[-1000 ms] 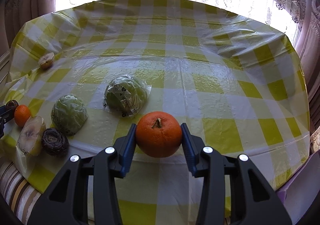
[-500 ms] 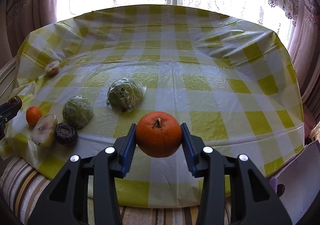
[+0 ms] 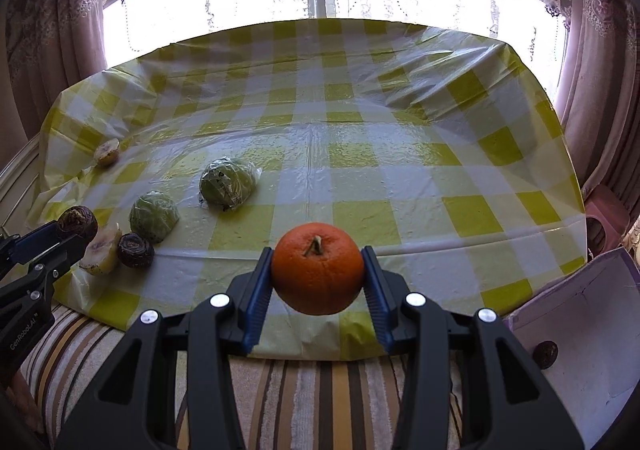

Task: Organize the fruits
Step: 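Carry both fruits into the white box and open both tools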

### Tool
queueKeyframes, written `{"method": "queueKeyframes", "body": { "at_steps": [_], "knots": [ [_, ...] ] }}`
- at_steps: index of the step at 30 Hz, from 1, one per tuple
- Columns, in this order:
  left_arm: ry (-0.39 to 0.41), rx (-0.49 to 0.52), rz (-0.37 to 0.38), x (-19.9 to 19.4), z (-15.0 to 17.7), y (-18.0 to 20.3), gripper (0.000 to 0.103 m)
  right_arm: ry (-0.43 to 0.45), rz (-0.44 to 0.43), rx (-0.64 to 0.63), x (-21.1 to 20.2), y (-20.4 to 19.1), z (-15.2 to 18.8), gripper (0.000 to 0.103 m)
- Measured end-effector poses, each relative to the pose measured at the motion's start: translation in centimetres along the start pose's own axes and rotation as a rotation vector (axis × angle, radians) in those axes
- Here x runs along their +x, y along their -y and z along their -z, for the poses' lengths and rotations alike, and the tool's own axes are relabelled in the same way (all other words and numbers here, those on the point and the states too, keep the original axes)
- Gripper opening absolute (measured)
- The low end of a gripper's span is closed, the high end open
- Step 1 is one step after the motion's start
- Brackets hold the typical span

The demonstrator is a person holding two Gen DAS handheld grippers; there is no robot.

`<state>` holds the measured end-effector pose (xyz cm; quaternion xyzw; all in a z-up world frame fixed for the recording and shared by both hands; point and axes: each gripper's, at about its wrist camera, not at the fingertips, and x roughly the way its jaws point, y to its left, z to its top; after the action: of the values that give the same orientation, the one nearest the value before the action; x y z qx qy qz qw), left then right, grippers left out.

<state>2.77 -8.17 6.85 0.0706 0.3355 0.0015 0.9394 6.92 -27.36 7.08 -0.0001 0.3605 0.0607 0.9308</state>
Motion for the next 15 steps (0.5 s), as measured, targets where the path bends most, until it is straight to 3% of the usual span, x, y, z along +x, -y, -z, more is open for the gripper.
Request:
{"method": "queueKeyframes", "body": {
  "at_steps": [15],
  "knots": [
    [0.018,0.116,0.218,-1.7,0.1,10.3,0.033,0.027,0.055,0.101,-5.4,8.1,2.2,0.044]
  ]
}}
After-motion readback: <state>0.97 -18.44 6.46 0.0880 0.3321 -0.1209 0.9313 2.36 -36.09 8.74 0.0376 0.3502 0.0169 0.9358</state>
